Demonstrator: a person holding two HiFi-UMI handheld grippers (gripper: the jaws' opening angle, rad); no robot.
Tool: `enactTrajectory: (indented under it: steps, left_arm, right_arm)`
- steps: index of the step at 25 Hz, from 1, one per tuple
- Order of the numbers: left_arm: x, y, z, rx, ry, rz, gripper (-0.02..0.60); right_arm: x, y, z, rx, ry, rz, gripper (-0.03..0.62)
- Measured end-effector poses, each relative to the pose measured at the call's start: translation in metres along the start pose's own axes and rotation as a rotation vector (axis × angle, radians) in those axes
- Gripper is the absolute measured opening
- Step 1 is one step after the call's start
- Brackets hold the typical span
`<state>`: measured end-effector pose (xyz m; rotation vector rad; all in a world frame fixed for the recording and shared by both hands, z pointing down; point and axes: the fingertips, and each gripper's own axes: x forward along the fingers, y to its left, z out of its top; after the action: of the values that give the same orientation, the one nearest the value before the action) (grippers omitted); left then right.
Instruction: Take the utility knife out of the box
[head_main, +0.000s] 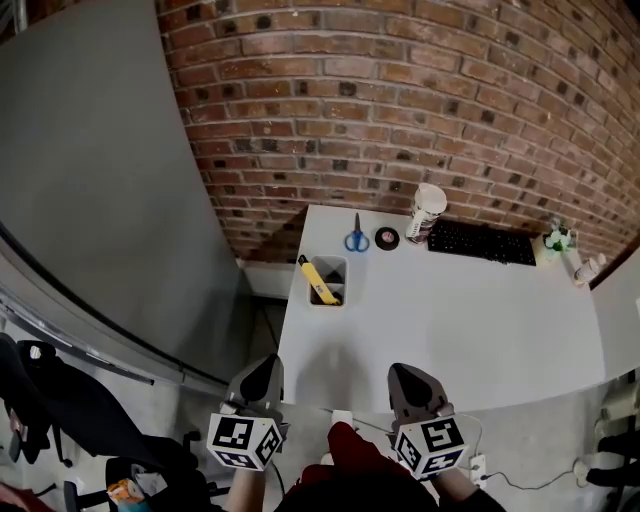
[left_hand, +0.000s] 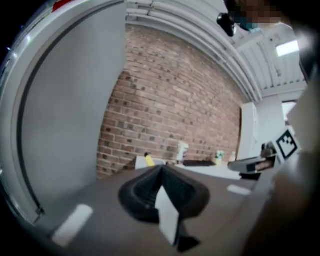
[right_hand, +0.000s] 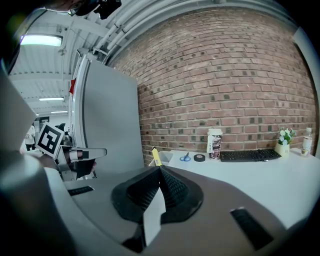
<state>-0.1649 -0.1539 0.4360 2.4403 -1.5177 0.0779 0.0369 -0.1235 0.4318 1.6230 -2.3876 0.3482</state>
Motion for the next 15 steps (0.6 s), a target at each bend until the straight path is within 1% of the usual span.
enactTrajectory:
  steps: [10, 15]
  left_arm:
    - [0.067, 0.008, 0.003, 0.008, 0.041, -0.028, 0.006]
    - [0.099, 0.015, 0.004, 0.002, 0.062, -0.045, 0.029]
  right_arm:
    - [0.046, -0.031, 0.008, 0.012, 0.022, -0.003, 0.008]
    - [0.063, -0.045, 0.008, 0.023, 0.046, -0.008, 0.008]
